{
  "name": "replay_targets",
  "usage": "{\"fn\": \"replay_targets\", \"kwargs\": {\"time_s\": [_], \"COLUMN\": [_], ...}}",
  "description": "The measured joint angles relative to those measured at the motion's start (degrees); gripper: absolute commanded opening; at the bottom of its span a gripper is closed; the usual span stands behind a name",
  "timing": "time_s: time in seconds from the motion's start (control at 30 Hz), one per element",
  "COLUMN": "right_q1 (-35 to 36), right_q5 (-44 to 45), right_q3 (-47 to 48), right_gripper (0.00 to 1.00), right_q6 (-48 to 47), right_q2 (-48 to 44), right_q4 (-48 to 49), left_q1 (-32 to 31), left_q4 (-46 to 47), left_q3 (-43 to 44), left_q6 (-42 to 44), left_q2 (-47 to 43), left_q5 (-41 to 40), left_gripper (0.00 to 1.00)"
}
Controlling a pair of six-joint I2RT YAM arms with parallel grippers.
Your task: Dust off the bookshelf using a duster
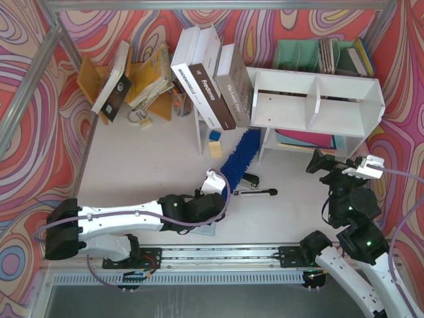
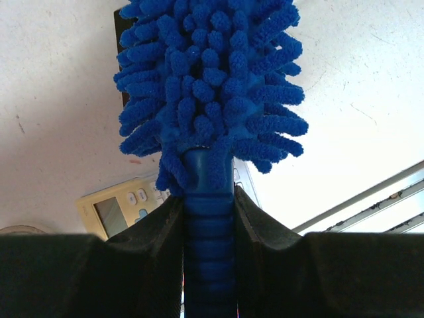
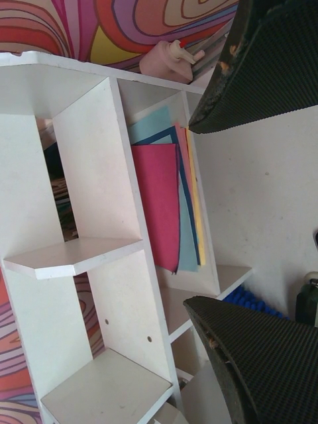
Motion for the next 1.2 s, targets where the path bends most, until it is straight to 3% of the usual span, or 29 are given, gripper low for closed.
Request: {"fn": "replay_targets", "kwargs": {"time_s": [0.17, 0.5, 0.93, 1.2], "right_q1": [0.0, 0.0, 0.0, 0.0], "right_q5": [0.0, 0.0, 0.0, 0.0], "right_q3": [0.0, 0.0, 0.0, 0.0], "right_gripper": [0.99, 0.99, 0.99, 0.99], "right_q6": [0.0, 0.0, 0.0, 0.0], "right_q2": [0.0, 0.0, 0.0, 0.0], "right_q4": [0.0, 0.0, 0.0, 0.0], "left_q1": [0.0, -0.1, -0.2, -0.3], "left_q4": [-1.2, -1.6, -4.6, -10.5], "left_q3": [0.3, 1.2, -6.2, -6.1], "left_q6": [0.7, 2.6, -3.0, -5.1], "left_q2": [-2.8, -17.6, -12.9, -19.5], "left_q5": [-0.7, -1.6, -0.9, -8.2], "left_gripper": [0.00, 0.00, 0.00, 0.00]}}
